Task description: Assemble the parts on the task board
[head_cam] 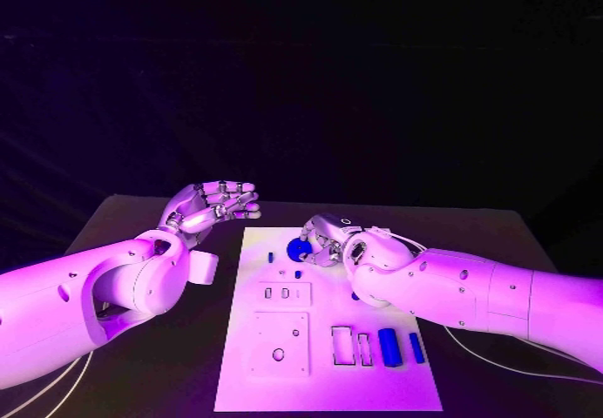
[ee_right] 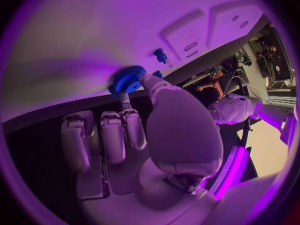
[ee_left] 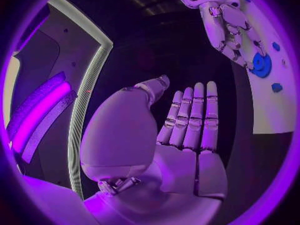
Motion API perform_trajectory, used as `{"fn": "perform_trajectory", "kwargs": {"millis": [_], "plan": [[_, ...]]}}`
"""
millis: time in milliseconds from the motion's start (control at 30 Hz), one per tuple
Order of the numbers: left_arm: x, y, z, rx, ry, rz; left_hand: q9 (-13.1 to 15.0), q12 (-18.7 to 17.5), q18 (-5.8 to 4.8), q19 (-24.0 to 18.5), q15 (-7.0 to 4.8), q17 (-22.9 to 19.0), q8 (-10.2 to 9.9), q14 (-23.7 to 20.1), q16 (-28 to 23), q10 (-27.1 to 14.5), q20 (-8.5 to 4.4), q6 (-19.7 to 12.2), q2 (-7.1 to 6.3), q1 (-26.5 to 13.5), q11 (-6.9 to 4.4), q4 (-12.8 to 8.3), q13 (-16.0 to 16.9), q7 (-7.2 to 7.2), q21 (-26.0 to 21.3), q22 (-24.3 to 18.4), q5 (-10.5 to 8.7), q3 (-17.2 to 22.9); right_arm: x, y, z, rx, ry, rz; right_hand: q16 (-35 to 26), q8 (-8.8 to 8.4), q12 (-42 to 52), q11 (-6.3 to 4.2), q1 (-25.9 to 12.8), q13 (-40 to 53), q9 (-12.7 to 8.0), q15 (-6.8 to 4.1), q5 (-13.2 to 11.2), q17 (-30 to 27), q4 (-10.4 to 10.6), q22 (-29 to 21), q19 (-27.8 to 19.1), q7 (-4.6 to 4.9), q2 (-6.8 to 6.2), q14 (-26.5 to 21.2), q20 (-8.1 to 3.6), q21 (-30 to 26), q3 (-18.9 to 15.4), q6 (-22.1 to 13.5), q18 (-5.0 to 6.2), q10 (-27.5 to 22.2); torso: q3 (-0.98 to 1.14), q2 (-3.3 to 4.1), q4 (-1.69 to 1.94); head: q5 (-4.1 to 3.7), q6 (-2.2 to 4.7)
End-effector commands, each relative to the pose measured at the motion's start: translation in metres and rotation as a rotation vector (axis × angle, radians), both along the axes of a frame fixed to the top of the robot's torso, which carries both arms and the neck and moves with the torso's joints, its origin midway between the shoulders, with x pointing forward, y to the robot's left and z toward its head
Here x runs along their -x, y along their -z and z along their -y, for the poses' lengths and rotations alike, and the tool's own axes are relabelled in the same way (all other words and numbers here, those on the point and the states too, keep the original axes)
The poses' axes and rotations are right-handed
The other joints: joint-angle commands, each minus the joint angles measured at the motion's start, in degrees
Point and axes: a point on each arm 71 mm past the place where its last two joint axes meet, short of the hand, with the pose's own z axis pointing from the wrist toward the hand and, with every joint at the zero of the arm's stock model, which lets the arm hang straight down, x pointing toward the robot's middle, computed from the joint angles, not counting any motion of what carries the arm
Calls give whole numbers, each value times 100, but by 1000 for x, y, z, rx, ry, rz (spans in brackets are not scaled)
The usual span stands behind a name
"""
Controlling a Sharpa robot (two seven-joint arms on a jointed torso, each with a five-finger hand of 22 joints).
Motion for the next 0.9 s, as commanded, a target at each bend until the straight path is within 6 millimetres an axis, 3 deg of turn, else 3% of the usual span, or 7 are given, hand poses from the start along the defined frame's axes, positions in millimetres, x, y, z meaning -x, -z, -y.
{"fn": "perform_trajectory", "kwargs": {"millis": [33,900], "plan": [[0,-1,2,9,13,5,8,-21,17,-9,-8,6,-36,-50,-32,6,3,-33,56,-10,36,-35,4,128,31,6,-23,-8,2,5,2,47,-15,-29,31,17,25,6,48,832,7,14,-31,1094,-19,1507,610,0,2,508,7,26,13,55,-81,73,7,-3,-16,28,-8],[-1,-1,-1,5,3,6,8,-21,17,-9,-8,6,-36,-50,-32,6,3,-33,56,-10,36,-35,4,128,31,6,-23,-8,9,4,18,42,-4,-28,28,43,47,-14,-29,855,26,0,-148,1082,16,1507,610,-25,1,505,-1,26,-19,152,-81,97,10,2,-16,29,5]]}}
